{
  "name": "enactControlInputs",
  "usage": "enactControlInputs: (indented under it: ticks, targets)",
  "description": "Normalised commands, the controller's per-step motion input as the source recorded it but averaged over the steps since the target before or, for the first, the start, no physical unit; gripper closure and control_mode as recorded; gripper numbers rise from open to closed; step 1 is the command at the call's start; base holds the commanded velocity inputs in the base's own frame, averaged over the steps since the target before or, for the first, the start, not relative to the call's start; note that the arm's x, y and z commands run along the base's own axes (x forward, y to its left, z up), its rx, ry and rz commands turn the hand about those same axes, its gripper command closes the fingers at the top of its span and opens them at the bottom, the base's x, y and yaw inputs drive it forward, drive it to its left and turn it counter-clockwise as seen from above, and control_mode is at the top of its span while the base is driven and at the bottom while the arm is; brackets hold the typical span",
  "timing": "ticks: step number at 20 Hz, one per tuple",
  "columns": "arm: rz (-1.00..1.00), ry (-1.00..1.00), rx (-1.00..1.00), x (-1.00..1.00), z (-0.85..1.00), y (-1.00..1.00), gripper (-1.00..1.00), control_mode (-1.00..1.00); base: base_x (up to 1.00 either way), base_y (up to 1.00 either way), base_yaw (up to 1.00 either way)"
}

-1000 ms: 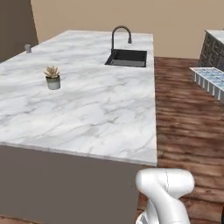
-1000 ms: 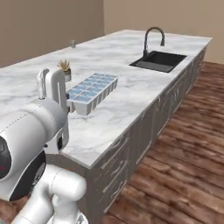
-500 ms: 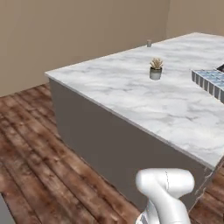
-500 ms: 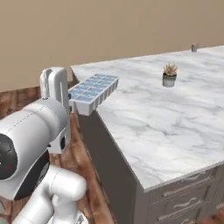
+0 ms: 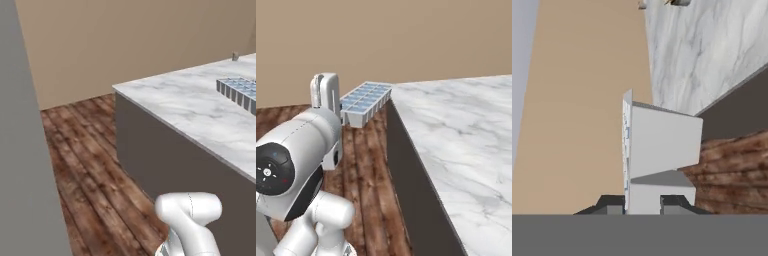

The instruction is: Open the freezer door, pick up the ice cube tray from the freezer, and place it on the dining counter.

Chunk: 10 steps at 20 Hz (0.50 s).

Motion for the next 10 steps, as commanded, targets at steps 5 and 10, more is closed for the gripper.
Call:
enactControlInputs:
  ticks: [5, 10]
  targets:
    - [0.0, 0.0, 0.0, 0.0, 0.0, 0.0, 1.0, 1.0, 0.85, 0.05, 0.25]
    - [0.0, 0.0, 0.0, 0.0, 0.0, 0.0, 1.0, 1.0, 0.92, 0.0, 0.21]
